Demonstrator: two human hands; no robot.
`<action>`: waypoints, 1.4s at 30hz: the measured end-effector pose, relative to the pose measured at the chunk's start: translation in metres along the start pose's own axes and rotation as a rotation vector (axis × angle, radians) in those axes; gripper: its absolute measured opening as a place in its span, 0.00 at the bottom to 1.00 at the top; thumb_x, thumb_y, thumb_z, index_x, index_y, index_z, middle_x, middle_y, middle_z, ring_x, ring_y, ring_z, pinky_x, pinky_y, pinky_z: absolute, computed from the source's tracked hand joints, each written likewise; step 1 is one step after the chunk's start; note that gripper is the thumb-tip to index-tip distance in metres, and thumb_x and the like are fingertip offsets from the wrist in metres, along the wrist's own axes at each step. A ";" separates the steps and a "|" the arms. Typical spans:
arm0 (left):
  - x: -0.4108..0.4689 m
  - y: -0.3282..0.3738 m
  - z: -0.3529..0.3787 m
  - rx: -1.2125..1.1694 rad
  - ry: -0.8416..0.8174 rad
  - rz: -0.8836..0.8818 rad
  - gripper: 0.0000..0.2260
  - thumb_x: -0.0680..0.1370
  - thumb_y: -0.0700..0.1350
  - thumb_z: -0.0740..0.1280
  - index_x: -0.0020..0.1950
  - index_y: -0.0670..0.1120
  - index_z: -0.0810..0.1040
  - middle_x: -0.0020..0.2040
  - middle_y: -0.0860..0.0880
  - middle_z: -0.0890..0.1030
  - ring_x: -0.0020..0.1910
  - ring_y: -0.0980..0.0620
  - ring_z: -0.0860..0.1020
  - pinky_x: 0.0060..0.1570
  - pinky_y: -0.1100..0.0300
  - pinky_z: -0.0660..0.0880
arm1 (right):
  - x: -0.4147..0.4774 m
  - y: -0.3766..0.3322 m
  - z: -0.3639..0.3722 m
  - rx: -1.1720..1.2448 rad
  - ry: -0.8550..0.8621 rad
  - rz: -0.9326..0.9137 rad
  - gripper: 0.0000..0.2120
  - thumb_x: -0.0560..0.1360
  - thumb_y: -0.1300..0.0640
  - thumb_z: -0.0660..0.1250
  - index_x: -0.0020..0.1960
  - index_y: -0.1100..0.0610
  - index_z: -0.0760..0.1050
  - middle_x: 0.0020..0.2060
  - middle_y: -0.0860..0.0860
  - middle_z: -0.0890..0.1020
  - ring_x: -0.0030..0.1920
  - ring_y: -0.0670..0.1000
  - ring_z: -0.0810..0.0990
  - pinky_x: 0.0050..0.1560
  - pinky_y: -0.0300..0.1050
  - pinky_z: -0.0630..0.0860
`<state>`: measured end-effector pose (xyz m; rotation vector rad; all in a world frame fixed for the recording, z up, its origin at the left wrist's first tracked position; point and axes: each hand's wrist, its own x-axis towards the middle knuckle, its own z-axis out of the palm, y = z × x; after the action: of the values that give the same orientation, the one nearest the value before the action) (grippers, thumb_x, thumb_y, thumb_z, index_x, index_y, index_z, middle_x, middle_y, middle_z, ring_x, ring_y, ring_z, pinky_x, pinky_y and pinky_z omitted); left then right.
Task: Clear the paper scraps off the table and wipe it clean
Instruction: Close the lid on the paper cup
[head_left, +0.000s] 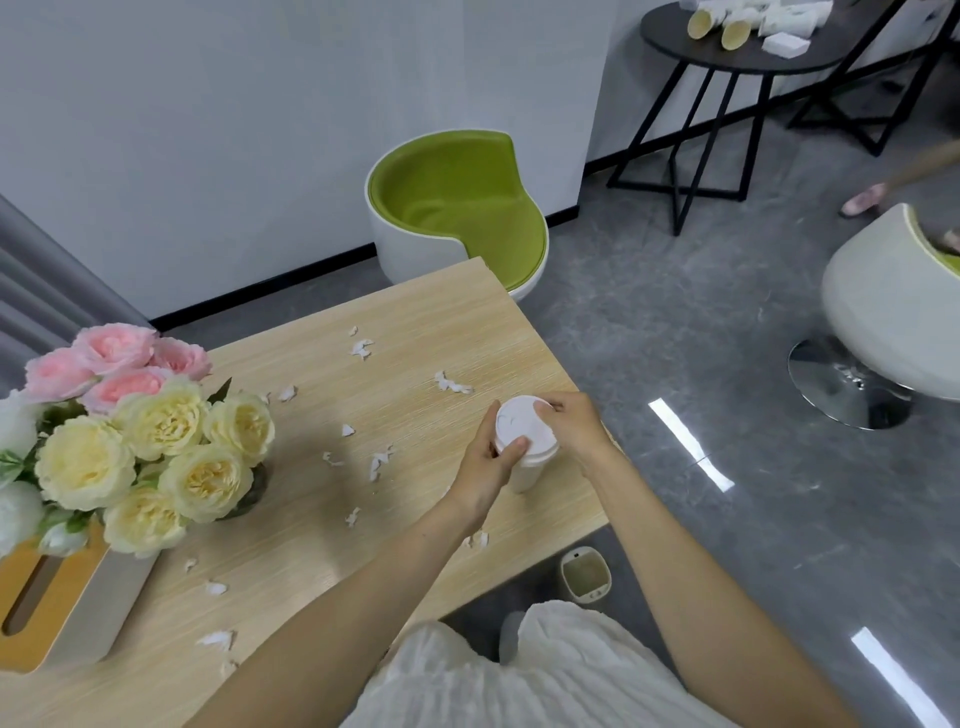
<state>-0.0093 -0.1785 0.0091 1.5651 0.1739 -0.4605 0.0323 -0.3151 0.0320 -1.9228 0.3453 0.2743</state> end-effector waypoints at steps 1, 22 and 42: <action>0.000 -0.001 0.000 -0.013 0.003 0.008 0.34 0.71 0.56 0.70 0.75 0.58 0.60 0.68 0.53 0.72 0.67 0.49 0.70 0.66 0.48 0.70 | 0.001 0.001 0.002 0.008 0.005 -0.002 0.12 0.78 0.63 0.61 0.56 0.62 0.80 0.51 0.55 0.83 0.54 0.54 0.79 0.55 0.50 0.76; -0.023 -0.010 0.010 -0.148 0.077 -0.010 0.18 0.82 0.54 0.55 0.72 0.56 0.67 0.69 0.59 0.71 0.69 0.57 0.68 0.62 0.60 0.66 | -0.003 0.014 -0.005 0.220 -0.016 0.211 0.13 0.78 0.60 0.61 0.60 0.53 0.76 0.56 0.53 0.79 0.53 0.57 0.79 0.37 0.50 0.81; -0.020 0.004 0.024 -0.326 0.305 -0.079 0.13 0.81 0.43 0.56 0.62 0.52 0.76 0.61 0.52 0.79 0.63 0.51 0.73 0.58 0.54 0.71 | -0.010 0.002 -0.008 0.266 -0.088 0.285 0.14 0.79 0.59 0.62 0.64 0.56 0.72 0.60 0.56 0.75 0.55 0.60 0.77 0.44 0.58 0.81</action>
<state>-0.0303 -0.1990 0.0209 1.3019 0.5213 -0.2363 0.0228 -0.3222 0.0365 -1.5934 0.5690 0.4741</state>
